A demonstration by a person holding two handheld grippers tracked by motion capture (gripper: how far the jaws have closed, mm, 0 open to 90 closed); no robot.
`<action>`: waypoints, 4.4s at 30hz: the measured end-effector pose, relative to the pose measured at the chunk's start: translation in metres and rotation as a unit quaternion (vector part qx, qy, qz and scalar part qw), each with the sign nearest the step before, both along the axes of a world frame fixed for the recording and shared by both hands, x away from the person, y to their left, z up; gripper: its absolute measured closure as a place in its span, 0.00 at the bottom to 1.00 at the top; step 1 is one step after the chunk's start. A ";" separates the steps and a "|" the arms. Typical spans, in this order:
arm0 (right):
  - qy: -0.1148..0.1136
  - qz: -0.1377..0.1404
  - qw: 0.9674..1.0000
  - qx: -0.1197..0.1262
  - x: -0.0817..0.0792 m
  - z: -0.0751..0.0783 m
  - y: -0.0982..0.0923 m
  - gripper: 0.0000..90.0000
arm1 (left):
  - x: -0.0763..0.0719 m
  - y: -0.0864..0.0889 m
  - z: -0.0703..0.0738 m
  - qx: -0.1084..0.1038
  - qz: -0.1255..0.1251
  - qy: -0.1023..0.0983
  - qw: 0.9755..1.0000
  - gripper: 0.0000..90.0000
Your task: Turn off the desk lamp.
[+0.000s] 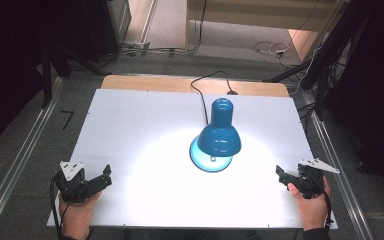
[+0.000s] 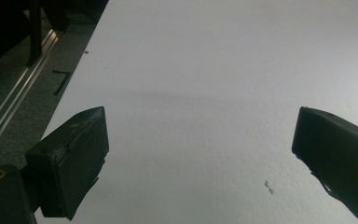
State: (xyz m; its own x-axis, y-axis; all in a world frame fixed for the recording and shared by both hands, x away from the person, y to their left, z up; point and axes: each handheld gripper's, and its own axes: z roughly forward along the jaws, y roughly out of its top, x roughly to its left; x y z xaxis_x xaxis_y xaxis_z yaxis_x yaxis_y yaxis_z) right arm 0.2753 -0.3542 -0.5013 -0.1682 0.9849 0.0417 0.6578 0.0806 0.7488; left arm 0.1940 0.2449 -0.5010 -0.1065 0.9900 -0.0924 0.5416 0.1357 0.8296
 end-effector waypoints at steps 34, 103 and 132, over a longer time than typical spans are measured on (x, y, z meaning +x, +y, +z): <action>-0.003 0.045 0.998 0.031 -0.008 0.009 0.035 0.17 | 0.000 0.000 0.000 0.000 0.000 0.000 1.000 0.05; -0.018 0.108 0.993 0.051 -0.008 0.017 0.086 0.19 | 0.000 -0.001 0.000 0.000 -0.001 0.001 1.000 0.05; -0.020 0.136 0.989 0.060 -0.007 0.021 0.113 0.20 | 0.000 0.000 0.000 0.000 0.000 0.000 1.000 0.05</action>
State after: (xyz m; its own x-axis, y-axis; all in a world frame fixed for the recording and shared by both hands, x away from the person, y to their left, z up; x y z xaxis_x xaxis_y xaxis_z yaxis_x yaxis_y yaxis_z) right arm 0.2687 -0.2412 -0.4805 -0.4309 0.8910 0.1430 0.5935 0.1605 0.7887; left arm 0.1941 0.2448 -0.5013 -0.1057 0.9902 -0.0915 0.5420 0.1345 0.8295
